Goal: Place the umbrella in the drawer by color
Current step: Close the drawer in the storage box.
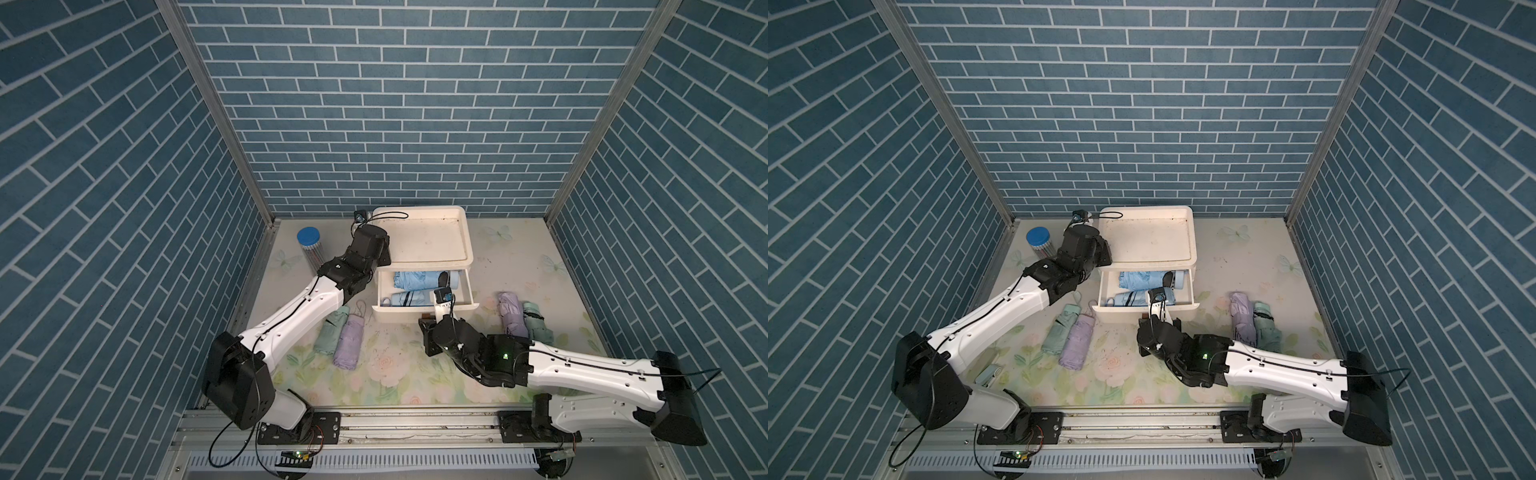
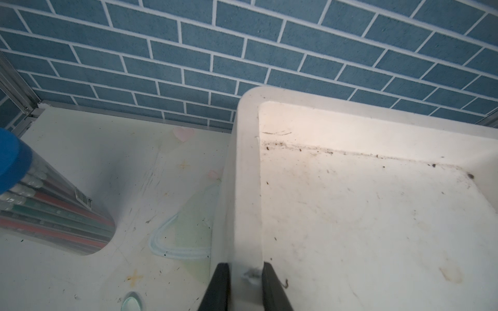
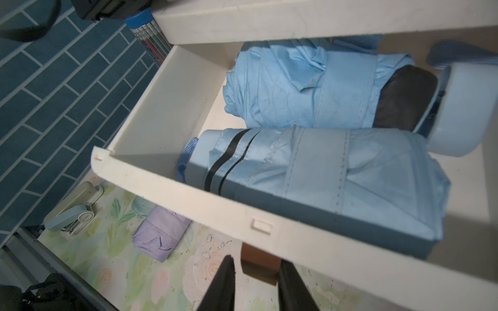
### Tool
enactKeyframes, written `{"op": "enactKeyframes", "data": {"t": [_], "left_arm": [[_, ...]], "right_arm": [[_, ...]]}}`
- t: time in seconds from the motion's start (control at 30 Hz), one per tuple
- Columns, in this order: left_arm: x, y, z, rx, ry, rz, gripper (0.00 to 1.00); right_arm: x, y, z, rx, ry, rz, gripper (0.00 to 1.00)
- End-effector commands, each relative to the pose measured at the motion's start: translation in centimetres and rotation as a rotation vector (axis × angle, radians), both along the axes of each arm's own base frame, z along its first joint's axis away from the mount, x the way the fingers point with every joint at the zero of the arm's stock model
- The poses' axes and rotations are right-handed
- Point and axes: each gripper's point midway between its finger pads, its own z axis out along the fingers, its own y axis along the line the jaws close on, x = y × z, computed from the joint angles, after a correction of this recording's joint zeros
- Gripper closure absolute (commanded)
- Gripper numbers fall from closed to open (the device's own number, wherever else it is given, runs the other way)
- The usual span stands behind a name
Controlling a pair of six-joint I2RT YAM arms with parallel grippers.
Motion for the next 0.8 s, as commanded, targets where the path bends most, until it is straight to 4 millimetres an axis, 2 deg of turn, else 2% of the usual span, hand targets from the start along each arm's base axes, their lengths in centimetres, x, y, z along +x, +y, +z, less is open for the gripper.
{"op": "enactKeyframes", "data": {"t": [0.0, 0.23, 0.4, 0.53, 0.77], "left_arm": [[-2.5, -1.8, -3.5, -0.016, 0.173, -0.088, 1.00], [-2.3, -1.7, -3.6, 0.019, 0.182, -0.092, 1.00], [-2.4, -1.8, -4.2, 0.028, 0.196, -0.101, 1.00], [-2.4, -2.2, -4.3, 0.032, 0.205, -0.123, 1.00], [-2.6, -2.2, -4.8, 0.042, 0.221, -0.132, 1.00]], "right_arm": [[2.0, 0.4, 3.3, 0.045, -0.095, -0.044, 0.72], [4.2, -0.7, 3.5, 0.042, -0.108, -0.108, 0.74], [5.8, -0.8, 3.0, 0.055, -0.101, -0.098, 0.63], [6.6, -0.2, 3.6, 0.085, -0.123, -0.066, 0.54], [8.9, 0.4, 4.2, 0.091, -0.183, -0.067, 0.52]]}}
